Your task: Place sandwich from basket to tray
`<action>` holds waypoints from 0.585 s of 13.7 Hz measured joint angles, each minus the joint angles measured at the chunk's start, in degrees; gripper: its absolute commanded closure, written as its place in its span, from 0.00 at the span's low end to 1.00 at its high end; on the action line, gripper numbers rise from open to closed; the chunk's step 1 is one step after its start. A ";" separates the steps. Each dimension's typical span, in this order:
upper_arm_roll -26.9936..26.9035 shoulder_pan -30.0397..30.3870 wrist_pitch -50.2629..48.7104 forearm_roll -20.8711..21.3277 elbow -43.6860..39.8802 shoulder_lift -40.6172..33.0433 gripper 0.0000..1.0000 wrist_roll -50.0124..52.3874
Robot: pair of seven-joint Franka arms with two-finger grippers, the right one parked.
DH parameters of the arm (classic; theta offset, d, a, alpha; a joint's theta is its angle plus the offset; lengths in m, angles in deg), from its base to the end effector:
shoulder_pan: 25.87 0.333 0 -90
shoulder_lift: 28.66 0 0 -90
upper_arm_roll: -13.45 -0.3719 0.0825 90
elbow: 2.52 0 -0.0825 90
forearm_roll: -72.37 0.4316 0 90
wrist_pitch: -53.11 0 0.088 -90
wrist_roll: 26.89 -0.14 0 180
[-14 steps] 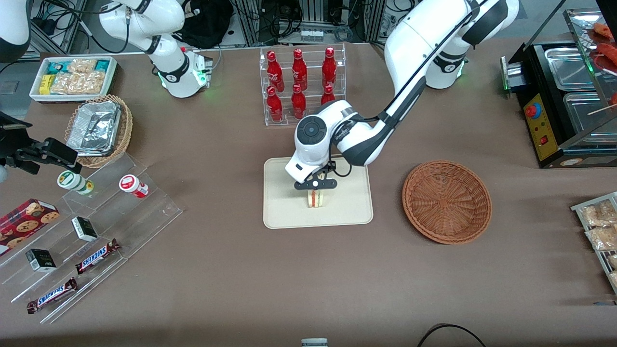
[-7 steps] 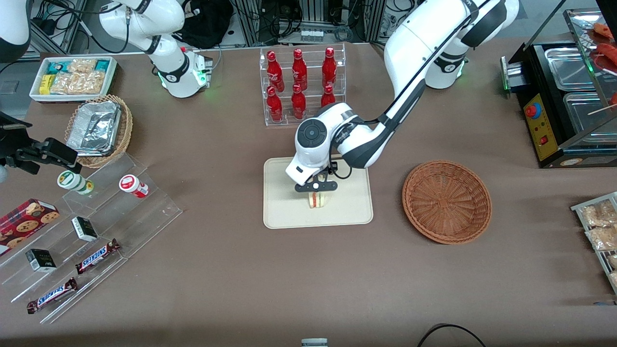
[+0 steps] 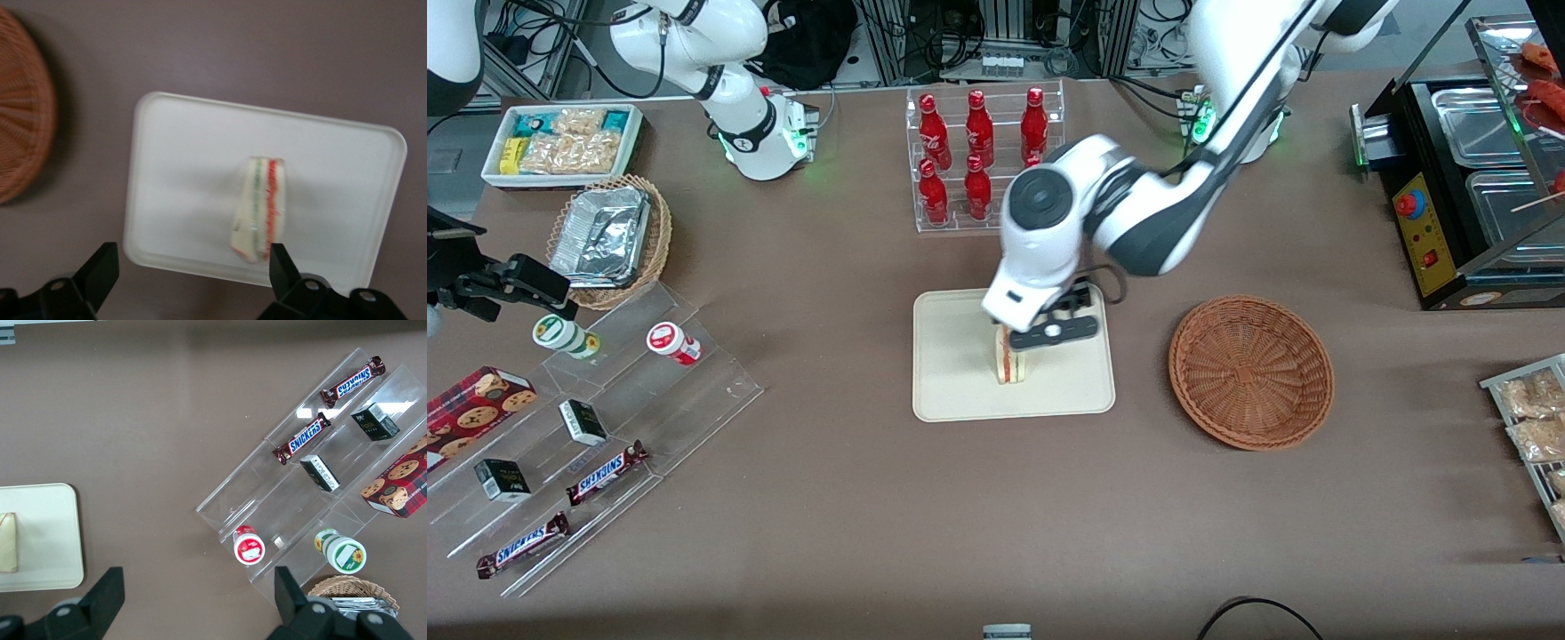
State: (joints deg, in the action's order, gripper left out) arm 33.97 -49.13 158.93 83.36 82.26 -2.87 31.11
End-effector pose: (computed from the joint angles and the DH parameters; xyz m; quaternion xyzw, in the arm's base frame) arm 0.5777 -0.4698 0.4270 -0.9935 -0.1095 0.0056 0.0299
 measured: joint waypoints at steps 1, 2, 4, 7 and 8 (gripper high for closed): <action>-0.07 1.84 -3.47 -0.01 -0.05 -2.80 0.01 0.00; -0.11 3.90 -6.85 -0.33 -0.09 -5.53 0.01 0.00; -0.19 8.54 -12.73 -2.34 0.01 -10.69 0.01 -0.85; -0.33 15.51 -19.97 -3.30 0.63 -16.17 0.01 -8.69; -0.36 17.83 -21.74 -3.41 0.73 -17.32 0.01 -11.88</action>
State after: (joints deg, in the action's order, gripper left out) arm 33.60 -31.30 137.19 79.96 82.99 -20.20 19.22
